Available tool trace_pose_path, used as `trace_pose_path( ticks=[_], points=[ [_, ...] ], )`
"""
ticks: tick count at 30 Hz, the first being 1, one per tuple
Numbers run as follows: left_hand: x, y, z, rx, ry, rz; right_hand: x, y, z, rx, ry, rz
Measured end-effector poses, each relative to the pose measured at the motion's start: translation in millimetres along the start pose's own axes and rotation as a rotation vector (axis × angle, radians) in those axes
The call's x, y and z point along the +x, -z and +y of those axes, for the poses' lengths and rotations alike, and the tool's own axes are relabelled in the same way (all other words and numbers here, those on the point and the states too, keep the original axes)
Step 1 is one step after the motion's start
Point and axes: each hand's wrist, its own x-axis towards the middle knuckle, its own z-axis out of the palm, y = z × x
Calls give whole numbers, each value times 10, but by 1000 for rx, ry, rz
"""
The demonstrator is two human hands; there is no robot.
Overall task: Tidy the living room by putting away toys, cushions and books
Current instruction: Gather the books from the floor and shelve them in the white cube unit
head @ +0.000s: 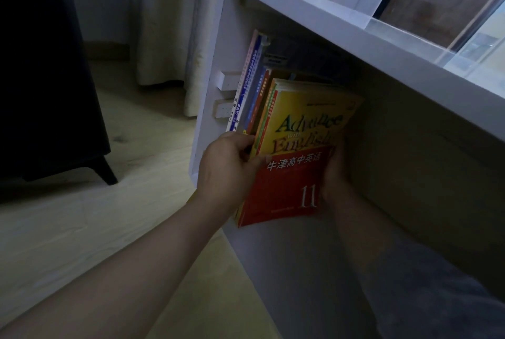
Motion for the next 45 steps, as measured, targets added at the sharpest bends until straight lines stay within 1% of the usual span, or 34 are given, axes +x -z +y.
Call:
trace_pose_path(
  ticks=[6, 11, 18, 21, 26, 29, 32, 34, 36, 37, 39, 41, 42, 43, 45],
  points=[
    [-17, 42, -47, 15, 25, 26, 46, -33, 110, -14, 15, -40],
    [-44, 71, -69, -3, 16, 35, 76, -81, 177, -37, 27, -22],
    [-47, 56, -78, 14, 12, 31, 126, -70, 148, -66, -17, -16],
    [-38, 59, -90, 26, 0, 41, 188, -70, 100, -52, -37, -65],
    [-24, 49, -98, 36, -3, 46, 221, -75, 176, -67, -35, -61],
    [-26, 40, -86, 64, -5, 44, 168, -64, 229, -32, -4, -87],
    [-50, 37, -66, 29, -4, 79, 161, 13, 241, -24, 27, -108],
    [-68, 37, -64, -39, 36, 83, 134, 19, 246, -15, 45, -137],
    [-119, 46, -135, -74, 95, 22, 108, -14, 277, -38, 60, -142],
    [-158, 62, -192, -29, 120, -49, 100, -59, 279, -47, 65, -164],
    [-240, 66, -334, 187, 154, -270, 53, -130, 265, -47, 97, -163],
    [-296, 32, -427, 456, 163, -454, 76, -163, 277, -61, 134, -100],
    [-299, -1, -445, 524, 164, -498, 65, -185, 269, -59, 148, -54],
    [-300, -29, -456, 533, 160, -519, 100, -185, 302, -48, 159, -26],
    [-303, -72, -445, 463, 136, -498, 127, -189, 324, -34, 172, 17]
  ],
)
